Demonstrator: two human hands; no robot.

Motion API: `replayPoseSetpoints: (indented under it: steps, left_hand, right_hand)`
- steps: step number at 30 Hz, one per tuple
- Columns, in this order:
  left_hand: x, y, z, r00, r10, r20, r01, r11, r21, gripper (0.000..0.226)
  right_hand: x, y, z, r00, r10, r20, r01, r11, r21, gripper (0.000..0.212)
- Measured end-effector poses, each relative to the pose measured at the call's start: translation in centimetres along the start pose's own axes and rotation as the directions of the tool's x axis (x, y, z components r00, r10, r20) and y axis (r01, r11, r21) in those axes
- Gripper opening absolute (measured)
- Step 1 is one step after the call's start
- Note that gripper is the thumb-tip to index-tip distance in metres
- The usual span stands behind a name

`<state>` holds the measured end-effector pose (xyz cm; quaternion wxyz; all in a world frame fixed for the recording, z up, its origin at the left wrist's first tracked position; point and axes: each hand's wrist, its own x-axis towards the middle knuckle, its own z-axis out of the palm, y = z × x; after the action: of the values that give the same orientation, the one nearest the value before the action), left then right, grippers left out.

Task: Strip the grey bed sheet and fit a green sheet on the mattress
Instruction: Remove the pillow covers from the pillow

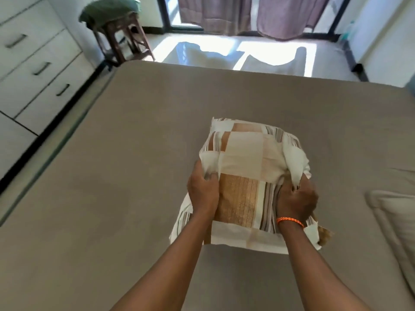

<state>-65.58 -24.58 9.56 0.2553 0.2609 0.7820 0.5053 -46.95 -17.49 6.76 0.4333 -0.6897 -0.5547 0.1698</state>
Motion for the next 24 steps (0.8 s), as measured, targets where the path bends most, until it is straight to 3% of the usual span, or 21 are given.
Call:
replayPoseSetpoints:
  steps: [5,8,12,15,17,20,22,24]
  left_hand:
    - [8.7,-2.7,-9.2,0.987,0.017,-0.162,-0.002,0.996,0.092,0.044]
    - [14.3,-3.9,-14.9,0.983,0.052,-0.175,-0.039,0.996,0.077,0.044]
    - [21.4,-3.7,-21.6,0.98,0.066,-0.185,-0.038,0.988,0.148,0.062]
    - [26.4,-2.9,-26.1,0.975,0.021,-0.223,0.006,0.993,0.122,0.072]
    - [29.9,-3.0,-29.1,0.978,0.053,-0.204,-0.041,0.997,0.063,0.086]
    - [34.8,-4.1,-31.7,0.988,0.139,-0.064,-0.139,0.99,-0.001,0.105]
    - [36.3,-4.5,-31.6,0.985,0.17,-0.003,-0.17,0.985,0.023,0.102]
    - [36.0,-5.5,-30.5,0.988,0.156,0.007,-0.156,0.988,-0.003,0.096]
  right_hand:
    - [-4.5,-8.5,10.7,0.991,-0.126,0.053,0.124,0.991,0.039,0.023]
    - [-6.5,-13.9,16.5,0.98,-0.192,0.052,0.188,0.979,0.085,0.027]
    - [-8.8,-20.7,23.0,0.969,-0.237,0.072,0.222,0.961,0.165,0.026]
    - [-10.4,-25.6,27.7,0.953,-0.27,0.137,0.239,0.949,0.206,0.025]
    - [-11.3,-28.6,30.7,0.932,-0.291,0.218,0.242,0.944,0.223,0.028]
    - [-13.2,-32.0,34.8,0.821,-0.285,0.495,0.245,0.958,0.147,0.024]
    - [-15.0,-33.3,36.8,0.687,-0.156,0.71,0.224,0.974,-0.003,0.037]
    - [-16.8,-33.5,37.9,0.615,0.008,0.788,0.099,0.991,-0.087,0.038]
